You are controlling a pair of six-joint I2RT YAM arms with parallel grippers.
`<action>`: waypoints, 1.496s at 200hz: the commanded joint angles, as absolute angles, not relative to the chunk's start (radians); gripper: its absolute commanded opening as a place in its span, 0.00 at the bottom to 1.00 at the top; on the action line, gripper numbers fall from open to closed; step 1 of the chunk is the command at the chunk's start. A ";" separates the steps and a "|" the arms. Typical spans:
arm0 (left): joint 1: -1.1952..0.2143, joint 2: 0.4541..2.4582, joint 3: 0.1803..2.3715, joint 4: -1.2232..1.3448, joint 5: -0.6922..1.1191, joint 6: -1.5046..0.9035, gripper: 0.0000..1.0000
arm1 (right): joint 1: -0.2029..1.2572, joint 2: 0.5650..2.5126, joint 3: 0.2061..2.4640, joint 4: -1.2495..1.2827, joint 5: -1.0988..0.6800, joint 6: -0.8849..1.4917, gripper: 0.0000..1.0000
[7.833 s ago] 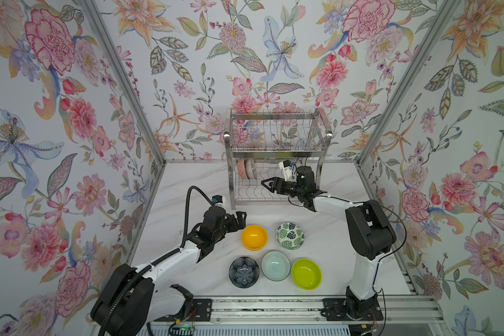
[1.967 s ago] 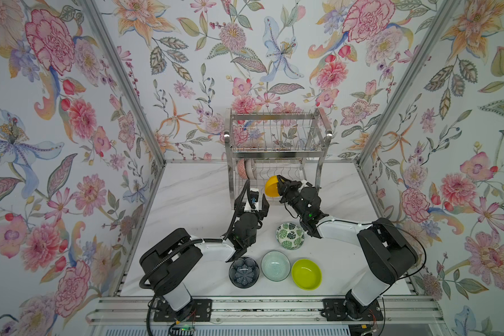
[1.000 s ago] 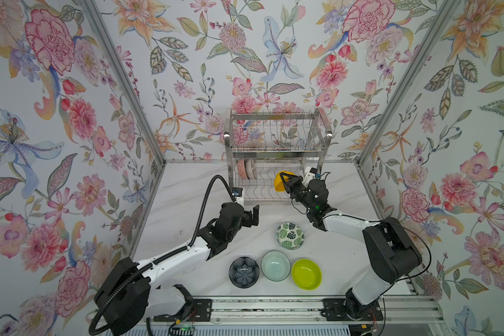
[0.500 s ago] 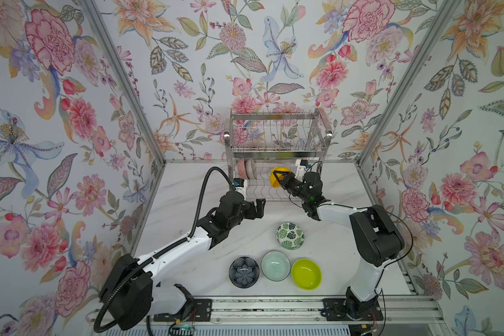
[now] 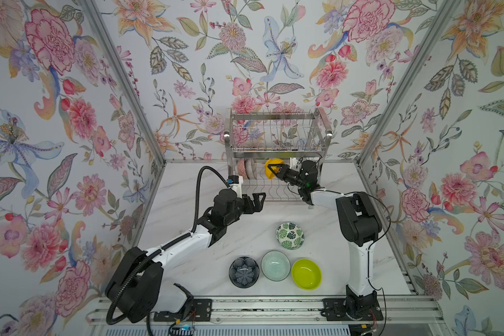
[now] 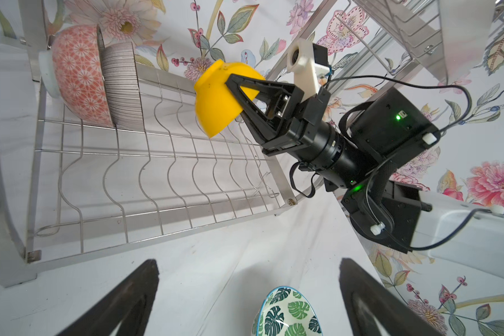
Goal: Load bowls into a dish rack
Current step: Place the bowl in the dish rack.
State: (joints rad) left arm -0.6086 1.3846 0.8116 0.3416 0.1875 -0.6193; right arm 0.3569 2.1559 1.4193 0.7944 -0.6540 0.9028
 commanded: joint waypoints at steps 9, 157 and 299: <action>-0.603 1.414 0.806 0.401 0.241 -0.641 0.99 | 0.359 2.209 1.557 0.722 -0.766 0.813 0.00; -0.571 1.407 0.821 0.378 0.241 -0.638 0.99 | 0.354 2.525 1.989 0.496 -0.867 0.747 0.00; -0.535 1.429 0.841 0.350 0.258 -0.656 0.99 | 0.341 2.681 2.170 0.612 -0.985 0.911 0.00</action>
